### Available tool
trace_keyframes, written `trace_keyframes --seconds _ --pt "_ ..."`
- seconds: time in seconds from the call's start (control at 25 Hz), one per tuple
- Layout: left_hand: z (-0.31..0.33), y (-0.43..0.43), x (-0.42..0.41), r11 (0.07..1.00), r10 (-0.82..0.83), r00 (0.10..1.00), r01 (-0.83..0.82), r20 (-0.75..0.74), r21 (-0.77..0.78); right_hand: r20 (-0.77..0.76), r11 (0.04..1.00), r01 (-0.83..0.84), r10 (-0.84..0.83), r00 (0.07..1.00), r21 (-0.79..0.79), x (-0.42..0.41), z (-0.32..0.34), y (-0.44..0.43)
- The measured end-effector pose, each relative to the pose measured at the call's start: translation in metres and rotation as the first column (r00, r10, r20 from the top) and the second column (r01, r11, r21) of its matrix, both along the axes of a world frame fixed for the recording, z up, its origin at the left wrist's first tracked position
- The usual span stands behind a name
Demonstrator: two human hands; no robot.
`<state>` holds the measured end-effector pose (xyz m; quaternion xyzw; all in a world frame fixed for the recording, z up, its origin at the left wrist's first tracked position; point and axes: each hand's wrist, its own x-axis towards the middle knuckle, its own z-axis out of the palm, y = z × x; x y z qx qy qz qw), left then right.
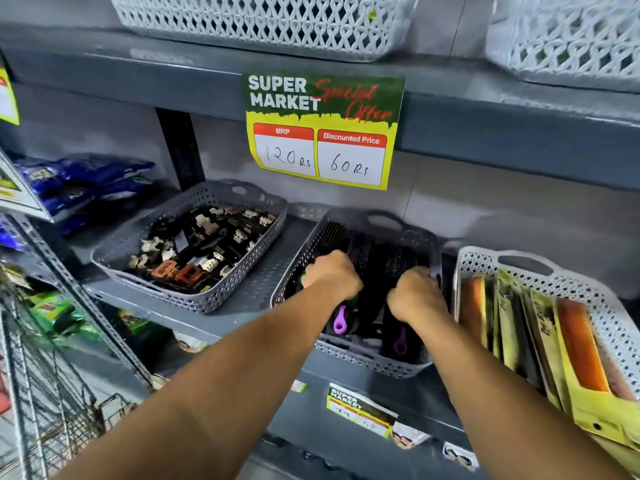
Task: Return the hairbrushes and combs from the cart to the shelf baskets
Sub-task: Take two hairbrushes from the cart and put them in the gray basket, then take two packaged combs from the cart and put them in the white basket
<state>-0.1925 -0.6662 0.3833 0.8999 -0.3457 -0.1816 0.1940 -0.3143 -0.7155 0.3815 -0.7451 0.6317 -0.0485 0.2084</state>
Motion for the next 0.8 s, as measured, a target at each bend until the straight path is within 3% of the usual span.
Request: trace_keyframes --seconds 0.24,0.32,0.4,0.48,0.56,0.64,0.8 --pt "0.006 0.029 -0.004 0.996 -0.054 0.998 0.051 -0.039 -0.073 0.135 0.969 -0.124 0.155 0.979 -0.215 -0.002 0.026 0.03" --pt "0.013 0.06 -0.005 0.962 -0.109 0.993 0.091 -0.054 -0.259 0.183 0.944 -0.201 0.253 0.95 -0.263 0.008 0.036 0.044" --pt "0.013 0.119 -0.004 0.863 -0.136 0.991 0.114 -0.008 -0.492 0.275 0.912 -0.316 0.384 0.881 -0.263 0.023 0.042 0.065" --pt "-0.002 0.197 0.009 0.782 -0.033 0.999 0.013 -0.022 -0.623 0.401 0.868 -0.451 0.496 0.77 -0.208 0.053 0.036 0.1" --pt "-0.023 0.273 0.036 0.703 0.161 0.975 -0.223 -0.153 -0.676 0.538 0.811 -0.572 0.538 0.649 -0.123 0.095 0.024 0.147" --pt "-0.042 0.344 0.071 0.631 0.341 0.895 -0.445 -0.289 -0.635 0.593 0.733 -0.677 0.577 0.561 -0.072 0.14 0.003 0.205" --pt "-0.078 0.464 0.136 0.509 0.645 0.703 -0.687 -0.299 -0.518 0.597 0.547 -0.836 0.685 0.418 -0.042 0.217 -0.038 0.314"
